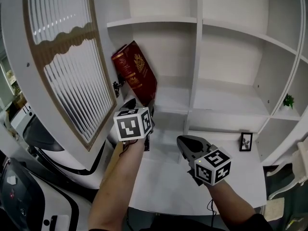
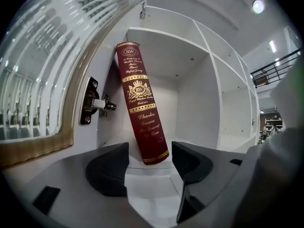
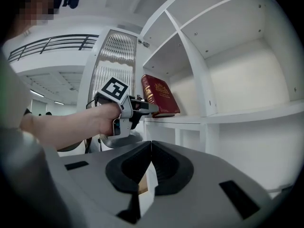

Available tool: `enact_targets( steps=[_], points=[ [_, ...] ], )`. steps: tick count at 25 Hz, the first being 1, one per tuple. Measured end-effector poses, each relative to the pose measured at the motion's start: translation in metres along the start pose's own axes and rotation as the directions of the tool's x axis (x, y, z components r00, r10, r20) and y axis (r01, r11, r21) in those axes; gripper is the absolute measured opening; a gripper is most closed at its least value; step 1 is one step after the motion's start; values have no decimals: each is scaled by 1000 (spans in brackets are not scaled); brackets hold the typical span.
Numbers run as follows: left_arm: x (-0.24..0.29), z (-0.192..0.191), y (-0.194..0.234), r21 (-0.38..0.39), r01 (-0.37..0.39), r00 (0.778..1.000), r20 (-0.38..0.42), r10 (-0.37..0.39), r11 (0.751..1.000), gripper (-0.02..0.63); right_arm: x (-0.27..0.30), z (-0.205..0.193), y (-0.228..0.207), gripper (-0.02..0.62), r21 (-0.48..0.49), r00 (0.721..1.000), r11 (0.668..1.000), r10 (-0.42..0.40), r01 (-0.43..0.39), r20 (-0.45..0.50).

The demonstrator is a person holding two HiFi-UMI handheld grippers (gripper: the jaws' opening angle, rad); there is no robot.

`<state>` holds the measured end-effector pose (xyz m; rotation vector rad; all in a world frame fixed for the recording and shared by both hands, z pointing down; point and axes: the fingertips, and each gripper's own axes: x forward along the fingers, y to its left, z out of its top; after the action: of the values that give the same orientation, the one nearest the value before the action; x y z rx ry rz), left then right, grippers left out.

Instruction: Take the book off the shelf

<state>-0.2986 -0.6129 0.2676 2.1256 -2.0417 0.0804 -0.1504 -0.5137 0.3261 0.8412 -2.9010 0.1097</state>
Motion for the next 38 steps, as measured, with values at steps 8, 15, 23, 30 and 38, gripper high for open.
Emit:
enact_targets(
  steps=[8,15,23,30,38],
  points=[
    [15,20,7,-31,14,999,46,-13,999,276,-7,-20,-8,15,45,1000,999,-10,11,-21],
    [25,34,-1,-34,24,999,44,-22,999,276,-12,-26,-9,14,66,1000,998,-3,5,-20],
    [49,32,8,-96,-43,999,-17,41,994,276,-19,-35,-11,14,99,1000,995,-11,13,-21],
    [36,29,7,-74,-8,1000,10,9,997,227,-32,-47,-9,14,110,998,993,-38,43,-49],
    [-15,18,-4,-78,85,994,70,-80,993,222,-42,-62,16,14,115,994,991,-60,70,-89]
  ],
)
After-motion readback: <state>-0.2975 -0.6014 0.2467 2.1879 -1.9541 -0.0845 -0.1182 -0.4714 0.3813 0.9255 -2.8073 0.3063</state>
